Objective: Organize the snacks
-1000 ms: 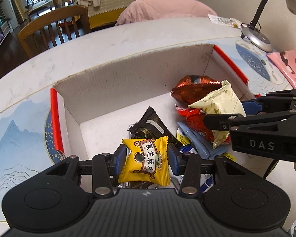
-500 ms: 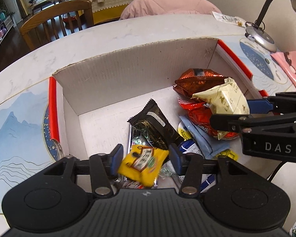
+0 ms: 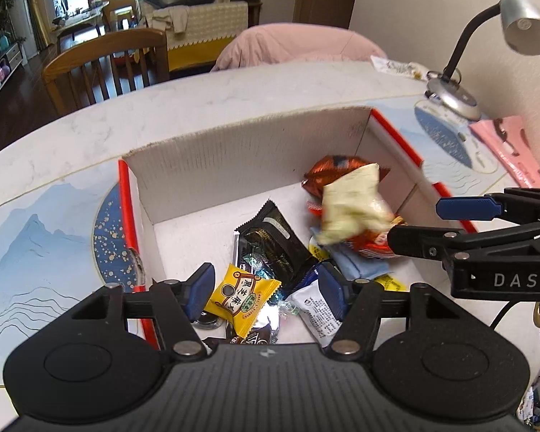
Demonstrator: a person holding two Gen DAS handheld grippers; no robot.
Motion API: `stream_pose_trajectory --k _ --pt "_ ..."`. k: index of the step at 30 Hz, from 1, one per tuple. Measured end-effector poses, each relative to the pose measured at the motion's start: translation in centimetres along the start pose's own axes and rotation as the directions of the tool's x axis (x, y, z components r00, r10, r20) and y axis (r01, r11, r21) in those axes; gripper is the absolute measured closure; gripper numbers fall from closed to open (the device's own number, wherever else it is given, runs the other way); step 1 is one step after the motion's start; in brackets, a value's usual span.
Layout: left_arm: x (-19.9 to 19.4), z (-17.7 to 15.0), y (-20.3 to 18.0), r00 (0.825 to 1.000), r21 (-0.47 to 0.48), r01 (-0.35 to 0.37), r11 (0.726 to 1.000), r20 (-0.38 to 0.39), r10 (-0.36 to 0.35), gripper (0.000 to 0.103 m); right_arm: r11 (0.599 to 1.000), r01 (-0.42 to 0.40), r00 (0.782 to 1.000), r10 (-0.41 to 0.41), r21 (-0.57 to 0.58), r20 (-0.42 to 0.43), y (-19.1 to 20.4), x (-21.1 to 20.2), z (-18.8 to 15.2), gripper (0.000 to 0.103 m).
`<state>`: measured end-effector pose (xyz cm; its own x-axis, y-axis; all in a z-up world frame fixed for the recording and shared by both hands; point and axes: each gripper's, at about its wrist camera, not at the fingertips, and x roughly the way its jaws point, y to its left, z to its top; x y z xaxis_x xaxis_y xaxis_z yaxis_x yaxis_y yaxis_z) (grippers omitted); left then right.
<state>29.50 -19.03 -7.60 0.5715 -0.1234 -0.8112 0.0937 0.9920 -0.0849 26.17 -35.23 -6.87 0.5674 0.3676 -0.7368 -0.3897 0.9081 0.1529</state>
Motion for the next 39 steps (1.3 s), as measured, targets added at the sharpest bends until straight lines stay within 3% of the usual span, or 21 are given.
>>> stream_pose_trajectory --k 10,14,19,30,39 --pt "-4.6 -1.2 1.5 0.996 -0.014 0.044 0.999 0.084 -0.043 0.040 1.000 -0.010 0.995 0.008 0.022 0.098 2.7 -4.2 -0.9 0.015" --pt "-6.8 -1.9 2.0 0.990 -0.009 0.050 0.999 0.135 -0.048 0.029 0.999 -0.012 0.989 0.007 0.036 0.145 3.8 -6.0 -1.4 0.006" --pt "-9.2 -2.5 2.6 0.981 -0.017 0.079 0.997 0.176 -0.075 0.028 0.998 -0.040 0.980 0.030 0.048 0.196 5.1 -8.0 -2.0 0.001" --pt "-13.5 -4.3 3.5 0.958 -0.028 0.114 0.993 0.269 -0.102 0.012 0.999 0.015 0.950 -0.024 0.033 0.312 7.9 -11.2 -3.8 0.000" --pt "-15.7 -6.0 3.3 0.950 -0.020 0.120 0.993 0.292 -0.109 0.004 0.998 0.016 0.934 -0.036 0.058 0.356 9.1 -12.5 -5.5 0.000"
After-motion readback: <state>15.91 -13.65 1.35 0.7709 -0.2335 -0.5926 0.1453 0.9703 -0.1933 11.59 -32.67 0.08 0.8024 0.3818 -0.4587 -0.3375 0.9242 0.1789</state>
